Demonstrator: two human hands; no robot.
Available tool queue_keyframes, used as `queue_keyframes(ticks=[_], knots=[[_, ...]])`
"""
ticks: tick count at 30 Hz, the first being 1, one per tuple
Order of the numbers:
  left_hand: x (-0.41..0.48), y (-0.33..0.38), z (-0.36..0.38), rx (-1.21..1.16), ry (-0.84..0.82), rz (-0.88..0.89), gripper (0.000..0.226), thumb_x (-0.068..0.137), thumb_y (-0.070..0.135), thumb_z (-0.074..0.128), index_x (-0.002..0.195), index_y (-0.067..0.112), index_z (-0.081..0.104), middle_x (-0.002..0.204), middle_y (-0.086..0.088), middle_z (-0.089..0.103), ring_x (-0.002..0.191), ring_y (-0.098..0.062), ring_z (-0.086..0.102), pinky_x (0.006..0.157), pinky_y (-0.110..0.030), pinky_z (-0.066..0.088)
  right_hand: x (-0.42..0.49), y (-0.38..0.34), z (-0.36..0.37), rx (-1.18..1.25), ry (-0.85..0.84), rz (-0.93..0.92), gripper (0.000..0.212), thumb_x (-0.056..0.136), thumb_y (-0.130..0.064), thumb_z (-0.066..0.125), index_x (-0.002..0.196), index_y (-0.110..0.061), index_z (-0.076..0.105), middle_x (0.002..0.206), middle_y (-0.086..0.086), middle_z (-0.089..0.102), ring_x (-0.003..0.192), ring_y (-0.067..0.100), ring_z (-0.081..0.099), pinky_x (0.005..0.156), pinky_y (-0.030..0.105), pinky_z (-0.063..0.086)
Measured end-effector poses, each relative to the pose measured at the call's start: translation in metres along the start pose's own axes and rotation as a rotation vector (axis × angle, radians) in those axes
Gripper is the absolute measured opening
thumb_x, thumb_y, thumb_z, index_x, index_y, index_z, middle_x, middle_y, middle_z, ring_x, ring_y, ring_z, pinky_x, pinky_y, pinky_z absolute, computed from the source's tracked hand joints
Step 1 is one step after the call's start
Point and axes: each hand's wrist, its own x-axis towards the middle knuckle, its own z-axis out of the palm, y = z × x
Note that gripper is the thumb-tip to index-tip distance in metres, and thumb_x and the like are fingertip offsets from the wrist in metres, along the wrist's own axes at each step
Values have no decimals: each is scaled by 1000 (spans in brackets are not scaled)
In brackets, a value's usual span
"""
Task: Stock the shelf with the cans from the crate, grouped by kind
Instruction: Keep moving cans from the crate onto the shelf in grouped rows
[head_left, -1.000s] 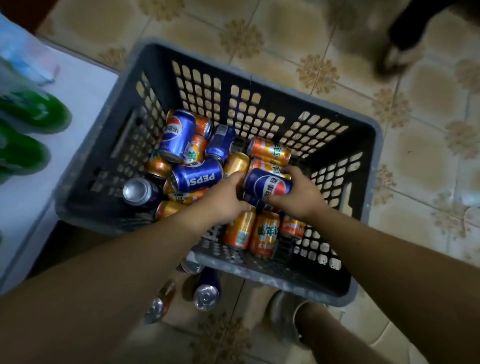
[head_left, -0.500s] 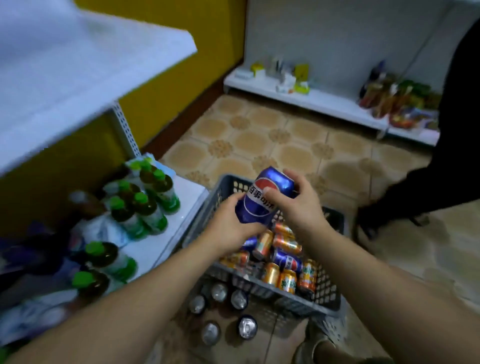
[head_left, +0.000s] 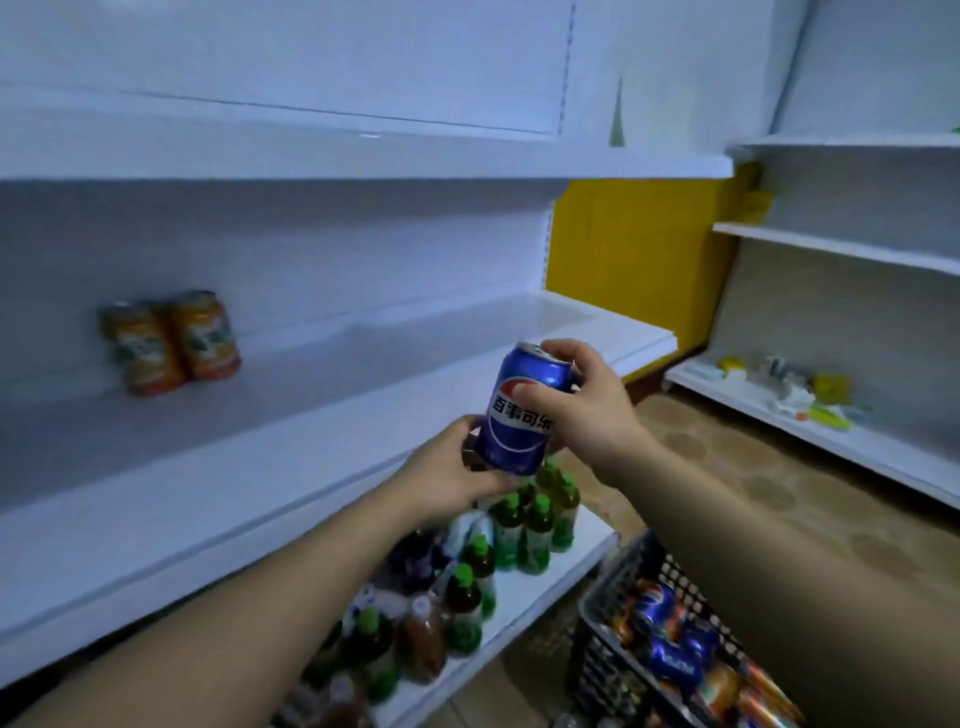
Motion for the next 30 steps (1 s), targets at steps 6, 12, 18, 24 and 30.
queue_keyframes(ticks=[6, 12, 18, 24, 30], knots=[[-97, -50, -123, 383, 248, -179, 78, 82, 46, 68, 146, 21, 32, 150, 0, 37, 133, -18, 41, 102, -26, 34, -18, -51, 120, 21, -252, -100, 52, 77, -14, 79, 120, -23, 51, 105, -6, 58, 90, 12, 61, 70, 22, 51], [-208, -121, -207, 638, 375, -509, 71, 89, 60, 47, 147, 21, 31, 156, 1, 26, 140, -19, 29, 113, -33, 26, -50, -66, 222, -28, -507, -134, 53, 77, -18, 80, 119, -28, 49, 103, -13, 54, 94, 15, 59, 78, 28, 51], [-281, -155, -253, 725, 422, -829, 78, 84, 77, 26, 150, 38, 15, 160, 8, 3, 147, -17, 2, 116, -53, 0, -69, -73, 294, -17, -683, -175, 59, 79, -13, 77, 122, -34, 42, 123, -6, 51, 111, 21, 54, 95, 40, 50], [-283, -163, -259, 761, 483, -827, 79, 82, 79, 23, 150, 41, 9, 160, 11, 0, 147, -16, -3, 115, -57, -4, -53, -78, 356, -91, -790, -199, 75, 83, -20, 74, 143, -34, 30, 140, -2, 43, 126, 22, 47, 102, 45, 45], [-285, -166, -264, 749, 517, -820, 78, 82, 78, 27, 149, 41, 11, 160, 11, 2, 147, -15, -3, 116, -55, -4, -39, -86, 422, -148, -779, -278, 79, 85, -19, 72, 149, -27, 26, 147, 0, 42, 131, 22, 44, 97, 33, 42]])
